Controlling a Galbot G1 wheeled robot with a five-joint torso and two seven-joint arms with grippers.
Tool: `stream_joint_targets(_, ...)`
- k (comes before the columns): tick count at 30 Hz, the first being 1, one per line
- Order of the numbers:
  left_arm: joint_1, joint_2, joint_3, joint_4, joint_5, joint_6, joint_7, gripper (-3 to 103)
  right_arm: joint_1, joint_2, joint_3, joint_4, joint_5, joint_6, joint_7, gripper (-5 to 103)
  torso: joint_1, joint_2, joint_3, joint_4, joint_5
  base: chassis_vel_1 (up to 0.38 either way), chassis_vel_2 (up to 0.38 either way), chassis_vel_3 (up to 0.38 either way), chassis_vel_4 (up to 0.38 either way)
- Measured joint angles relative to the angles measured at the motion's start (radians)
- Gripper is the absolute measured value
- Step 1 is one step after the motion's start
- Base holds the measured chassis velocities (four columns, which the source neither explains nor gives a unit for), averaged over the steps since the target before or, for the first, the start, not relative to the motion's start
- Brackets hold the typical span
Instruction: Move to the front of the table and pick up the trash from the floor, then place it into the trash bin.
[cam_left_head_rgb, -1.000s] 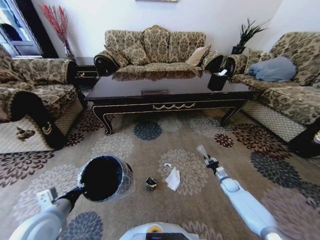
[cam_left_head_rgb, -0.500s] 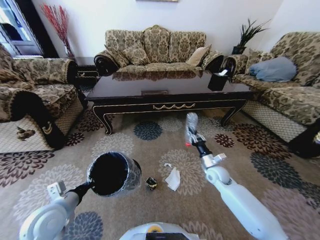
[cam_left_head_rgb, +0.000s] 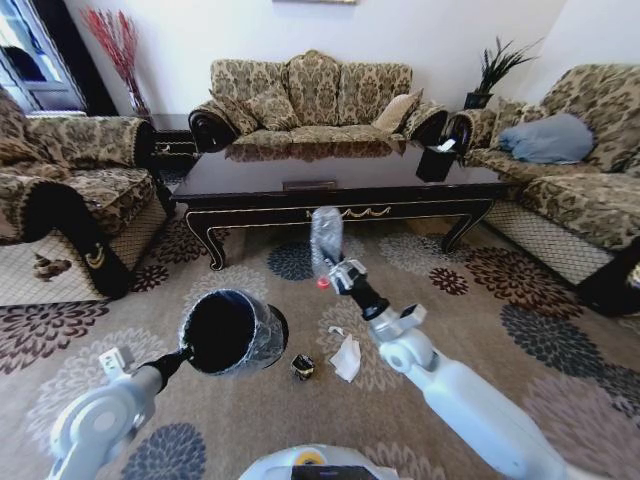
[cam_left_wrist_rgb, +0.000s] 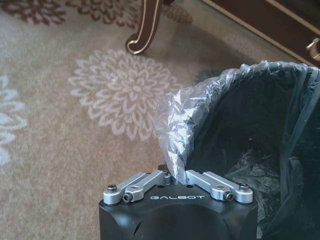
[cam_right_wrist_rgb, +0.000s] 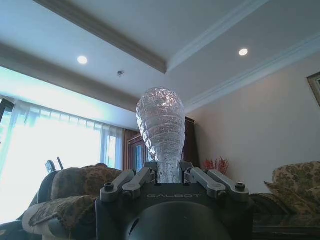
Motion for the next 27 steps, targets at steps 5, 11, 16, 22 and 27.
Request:
stream_joint_targets(5,-0.033,-0.003,0.038,0.035,0.008,0.0,-0.01,0,0.116,0.044,-0.093,-0.059,0.011,0.005,-0.01,20,0.0,0.0,0.0,0.0,-0.0002,0.0,0.0,0.0,0.0)
stream_joint_targets(11,-0.089,0.012,0.084,0.066,0.01,0.0,-0.026,0,0.237,0.1,-0.226,-0.078,0.024,0.003,-0.013,20,0.0,0.0,0.0,-0.0002,-0.0003,0.0,0.0,0.0,0.0)
stream_joint_targets(16,-0.108,0.031,0.095,0.089,0.007,0.0,-0.028,0,0.313,0.164,-0.342,-0.104,0.019,0.006,-0.025,20,0.0,0.0,0.0,-0.0001,-0.0003,0.0,0.0,0.0,0.0)
stream_joint_targets(22,-0.176,0.053,0.148,0.155,0.006,0.0,-0.034,0,0.362,0.251,-0.416,-0.167,0.003,0.016,-0.048,20,0.0,0.0,0.0,0.0001,-0.0004,0.0,0.0,0.0,0.0)
stream_joint_targets(27,-0.243,0.051,0.204,0.186,0.0,0.0,-0.036,0,0.369,0.295,-0.442,-0.256,-0.024,0.034,-0.069,20,0.0,0.0,0.0,-0.0004,-0.0001,0.0,0.0,0.0,0.0)
